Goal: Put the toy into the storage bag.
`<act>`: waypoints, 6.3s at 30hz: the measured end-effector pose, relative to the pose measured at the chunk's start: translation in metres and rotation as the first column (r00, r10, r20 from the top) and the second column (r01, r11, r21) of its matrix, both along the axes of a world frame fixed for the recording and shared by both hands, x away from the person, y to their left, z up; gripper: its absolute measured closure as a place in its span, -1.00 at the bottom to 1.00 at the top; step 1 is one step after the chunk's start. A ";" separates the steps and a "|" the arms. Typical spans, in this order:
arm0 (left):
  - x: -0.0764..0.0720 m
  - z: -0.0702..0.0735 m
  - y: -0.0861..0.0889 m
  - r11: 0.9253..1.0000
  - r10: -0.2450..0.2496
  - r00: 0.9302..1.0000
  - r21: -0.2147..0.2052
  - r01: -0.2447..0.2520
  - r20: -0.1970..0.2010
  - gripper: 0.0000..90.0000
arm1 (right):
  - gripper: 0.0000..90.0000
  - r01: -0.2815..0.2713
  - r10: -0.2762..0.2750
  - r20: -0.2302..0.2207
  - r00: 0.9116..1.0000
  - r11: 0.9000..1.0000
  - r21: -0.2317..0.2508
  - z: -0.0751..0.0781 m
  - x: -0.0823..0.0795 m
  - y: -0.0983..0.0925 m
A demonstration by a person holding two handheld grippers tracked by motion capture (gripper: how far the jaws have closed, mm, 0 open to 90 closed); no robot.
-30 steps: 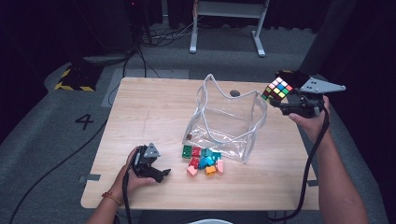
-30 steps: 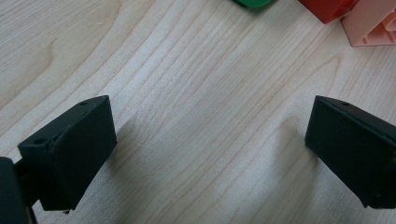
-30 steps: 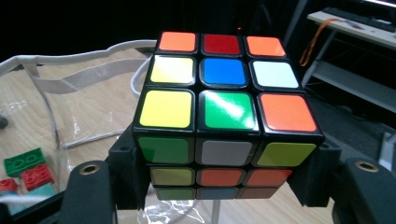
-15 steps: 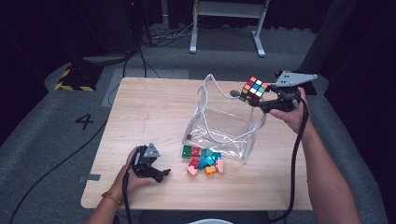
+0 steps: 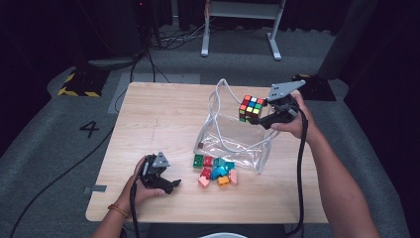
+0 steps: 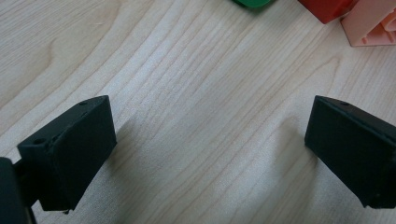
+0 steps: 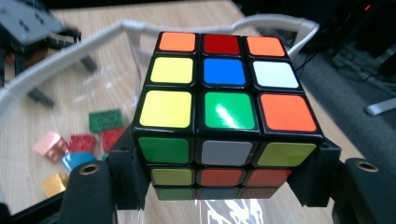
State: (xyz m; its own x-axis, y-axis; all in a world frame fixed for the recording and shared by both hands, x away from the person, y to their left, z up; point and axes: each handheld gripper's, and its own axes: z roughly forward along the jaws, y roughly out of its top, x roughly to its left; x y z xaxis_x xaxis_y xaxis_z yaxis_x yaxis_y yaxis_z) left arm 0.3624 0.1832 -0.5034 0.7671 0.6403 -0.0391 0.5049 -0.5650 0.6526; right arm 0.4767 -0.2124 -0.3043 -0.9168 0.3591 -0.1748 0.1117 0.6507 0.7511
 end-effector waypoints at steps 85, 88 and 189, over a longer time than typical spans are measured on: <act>-0.002 0.000 0.001 1.000 -0.010 1.000 -0.001 0.010 0.010 -0.92 | -0.09 0.122 -0.141 0.061 0.988 0.962 0.243 -0.036 -0.132 -0.077; -0.002 0.000 0.001 1.000 -0.012 1.000 0.001 0.012 0.009 -0.92 | -0.07 0.115 -0.129 0.045 0.991 0.963 0.243 -0.047 -0.136 -0.077; -0.002 0.000 0.001 1.000 -0.012 1.000 -0.002 0.012 0.010 -0.91 | 0.49 0.029 -0.012 -0.106 0.994 0.987 0.159 -0.168 -0.113 -0.023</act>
